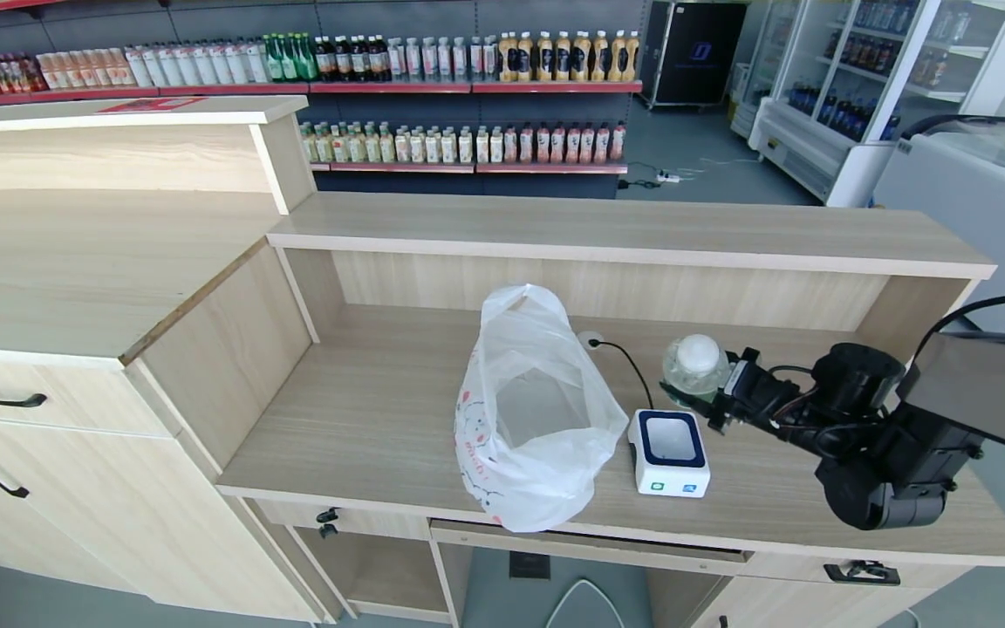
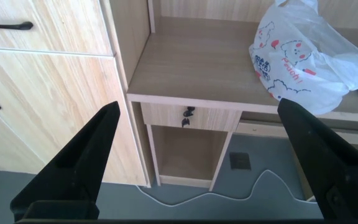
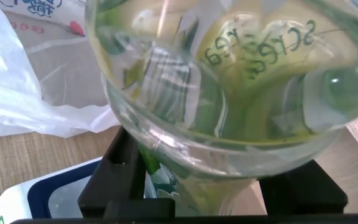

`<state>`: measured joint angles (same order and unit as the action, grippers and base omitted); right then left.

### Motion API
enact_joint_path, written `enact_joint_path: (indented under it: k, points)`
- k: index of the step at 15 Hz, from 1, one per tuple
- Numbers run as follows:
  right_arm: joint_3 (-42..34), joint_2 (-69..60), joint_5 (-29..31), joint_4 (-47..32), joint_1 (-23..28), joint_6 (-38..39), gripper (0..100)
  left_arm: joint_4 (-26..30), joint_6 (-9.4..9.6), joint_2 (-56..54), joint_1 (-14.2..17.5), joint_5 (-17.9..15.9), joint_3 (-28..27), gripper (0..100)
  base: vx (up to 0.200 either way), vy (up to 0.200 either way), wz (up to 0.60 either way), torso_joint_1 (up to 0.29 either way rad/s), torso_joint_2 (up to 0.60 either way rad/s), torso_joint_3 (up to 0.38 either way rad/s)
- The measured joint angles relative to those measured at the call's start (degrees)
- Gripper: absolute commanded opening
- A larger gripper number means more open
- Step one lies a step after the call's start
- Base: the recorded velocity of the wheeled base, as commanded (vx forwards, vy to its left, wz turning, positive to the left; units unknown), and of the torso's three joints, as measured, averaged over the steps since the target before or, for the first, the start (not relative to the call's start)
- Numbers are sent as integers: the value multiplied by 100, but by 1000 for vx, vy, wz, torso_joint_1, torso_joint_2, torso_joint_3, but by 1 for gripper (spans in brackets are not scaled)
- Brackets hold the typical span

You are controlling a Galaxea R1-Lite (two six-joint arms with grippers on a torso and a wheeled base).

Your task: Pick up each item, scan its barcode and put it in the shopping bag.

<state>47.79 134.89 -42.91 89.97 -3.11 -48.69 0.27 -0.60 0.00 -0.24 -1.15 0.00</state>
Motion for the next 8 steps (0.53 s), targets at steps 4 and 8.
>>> enact_joint_path:
  k: [4, 8]
  points:
    - [306, 139, -46, -5, -11, -13, 0, 0, 0, 0, -2, 2, 0, 100, 0, 0, 0, 0, 0, 0]
    - [752, 325, -312, 0, -74, -2, 0, -2, 0, 0, -2, 2, 0, 100, 0, 0, 0, 0, 0, 0]
